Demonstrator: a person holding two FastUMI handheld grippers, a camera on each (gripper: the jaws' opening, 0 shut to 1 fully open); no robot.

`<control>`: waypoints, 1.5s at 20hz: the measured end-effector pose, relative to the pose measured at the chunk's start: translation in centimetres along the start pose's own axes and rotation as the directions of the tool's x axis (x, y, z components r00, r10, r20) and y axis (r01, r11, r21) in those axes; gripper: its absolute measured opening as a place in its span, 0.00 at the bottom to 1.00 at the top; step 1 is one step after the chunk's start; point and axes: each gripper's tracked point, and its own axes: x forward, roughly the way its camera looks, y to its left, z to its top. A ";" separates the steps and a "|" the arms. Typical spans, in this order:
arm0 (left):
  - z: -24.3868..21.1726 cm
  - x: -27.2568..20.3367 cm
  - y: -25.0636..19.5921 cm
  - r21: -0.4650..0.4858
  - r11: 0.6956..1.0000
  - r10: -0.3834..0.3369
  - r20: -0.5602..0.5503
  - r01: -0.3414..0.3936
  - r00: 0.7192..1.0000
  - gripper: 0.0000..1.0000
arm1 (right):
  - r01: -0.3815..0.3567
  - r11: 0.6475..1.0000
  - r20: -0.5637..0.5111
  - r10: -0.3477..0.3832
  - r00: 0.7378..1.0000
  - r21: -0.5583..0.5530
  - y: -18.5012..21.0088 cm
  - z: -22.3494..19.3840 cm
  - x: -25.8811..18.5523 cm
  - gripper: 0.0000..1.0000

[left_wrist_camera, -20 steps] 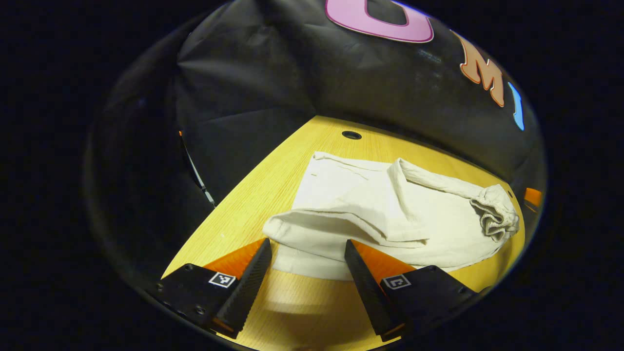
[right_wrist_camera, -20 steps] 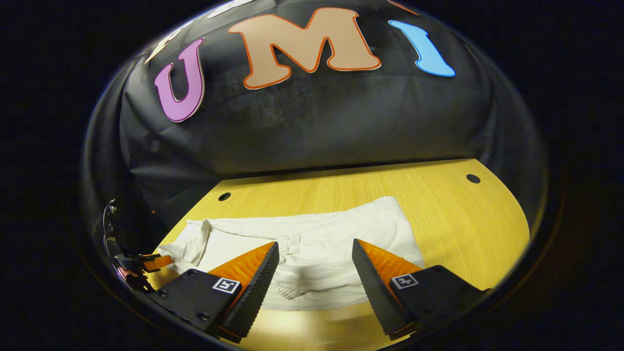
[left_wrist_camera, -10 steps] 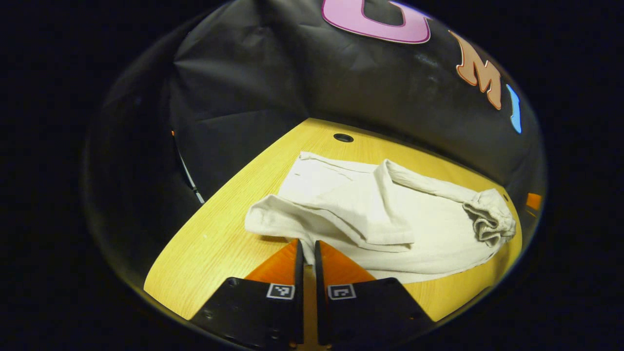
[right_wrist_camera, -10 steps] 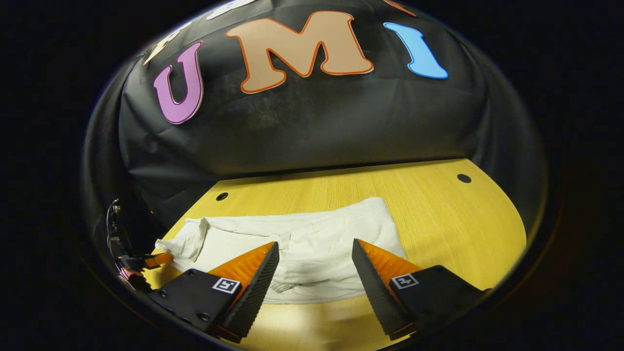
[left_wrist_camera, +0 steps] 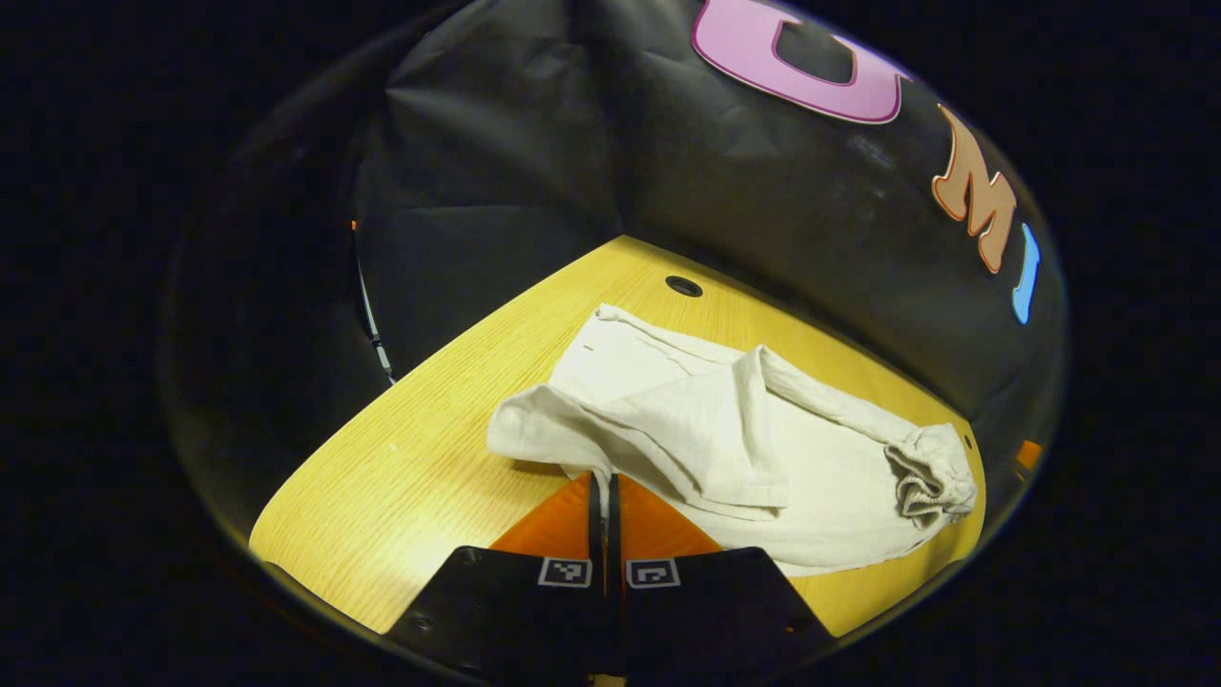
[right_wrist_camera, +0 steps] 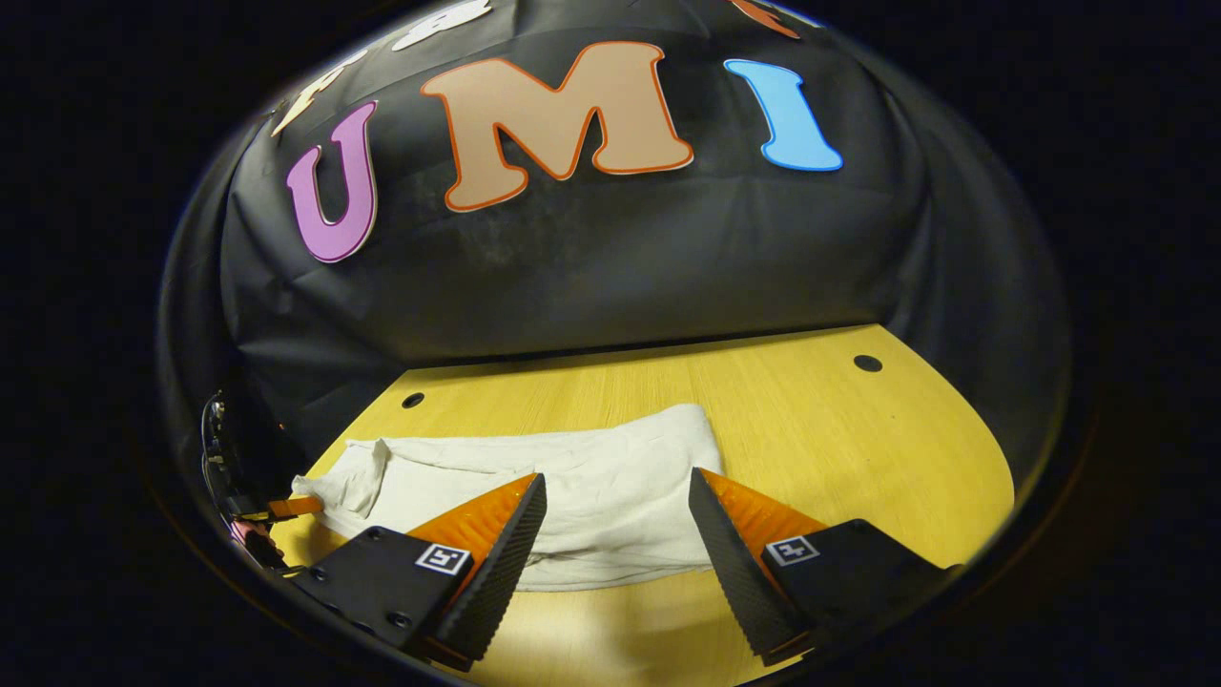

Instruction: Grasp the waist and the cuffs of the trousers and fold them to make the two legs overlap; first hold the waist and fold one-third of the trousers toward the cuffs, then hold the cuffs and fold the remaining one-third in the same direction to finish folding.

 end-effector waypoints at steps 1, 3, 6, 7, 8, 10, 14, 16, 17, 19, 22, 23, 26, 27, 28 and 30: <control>0.9 -0.3 -0.1 -0.012 1.000 -0.003 0.013 0.003 1.000 0.00 | 0.005 1.000 0.004 -0.005 1.000 0.004 -0.5 0.3 -0.2 0.96; 2.5 -1.0 -1.1 -0.041 0.999 -0.017 0.049 0.019 0.999 0.00 | 0.015 1.000 0.020 -0.016 1.000 0.011 -1.5 1.2 -1.0 0.96; 4.7 -2.2 -3.6 -0.052 0.997 -0.050 0.095 0.055 0.994 0.00 | 0.027 1.000 0.030 -0.027 0.999 0.009 -3.2 1.6 -2.1 0.96; 5.4 -2.7 -4.8 -0.050 0.996 -0.068 0.110 0.074 0.992 0.00 | 0.029 1.000 0.033 -0.030 0.999 0.006 -3.7 1.8 -2.4 0.97; 6.2 -3.0 -6.2 -0.044 0.995 -0.086 0.125 0.092 0.988 0.00 | 0.031 1.000 0.035 -0.031 0.999 0.000 -4.1 2.1 -2.8 0.96; 7.3 -3.8 -9.5 -0.022 0.991 -0.127 0.151 0.132 0.980 0.00 | 0.028 1.000 0.036 -0.027 0.999 -0.015 -4.9 2.2 -3.6 0.97; 8.8 -5.5 -17.4 0.046 0.973 -0.231 0.188 0.227 0.955 0.00 | 0.024 0.999 0.031 -0.023 0.999 -0.033 -7.3 2.4 -5.1 0.97; 9.3 -6.6 -22.2 0.086 0.954 -0.298 0.197 0.287 0.934 0.00 | 0.020 0.999 0.032 -0.019 0.999 -0.034 -8.4 2.6 -5.7 0.97; 9.4 -7.2 -24.5 0.111 0.942 -0.333 0.201 0.316 0.921 0.00 | 0.018 0.999 0.035 -0.017 0.999 -0.038 -9.0 2.9 -5.9 0.97; 9.3 -8.4 -29.2 0.180 0.912 -0.401 0.205 0.368 0.893 0.00 | 0.019 0.998 0.037 -0.017 0.999 -0.053 -10.2 3.2 -6.2 0.97; 8.2 -10.3 -37.1 0.293 0.849 -0.501 0.179 0.440 0.847 0.00 | 0.019 0.998 0.031 -0.017 0.999 -0.066 -12.1 3.3 -6.6 0.97; 7.2 -10.5 -39.3 0.331 0.827 -0.524 0.160 0.455 0.836 0.00 | 0.019 0.998 0.030 -0.017 0.999 -0.067 -12.8 3.3 -6.6 0.96; 3.5 -11.1 -44.7 0.451 0.747 -0.584 0.094 0.488 0.807 0.00 | 0.019 0.998 0.029 -0.017 0.999 -0.059 -14.4 3.6 -6.8 0.97; 2.5 -10.8 -45.7 0.479 0.727 -0.593 0.076 0.493 0.801 0.00 | 0.021 0.998 0.033 -0.019 0.999 -0.056 -14.9 3.7 -6.8 0.96; 1.1 -10.3 -46.7 0.504 0.703 -0.602 0.044 0.502 0.797 0.00 | 0.021 0.998 0.037 -0.019 0.999 -0.053 -15.3 3.9 -7.0 0.97; -1.2 -9.1 -47.8 0.525 0.678 -0.602 -0.004 0.514 0.798 0.00 | 0.019 0.999 0.038 -0.017 0.999 -0.049 -15.8 3.9 -7.3 0.97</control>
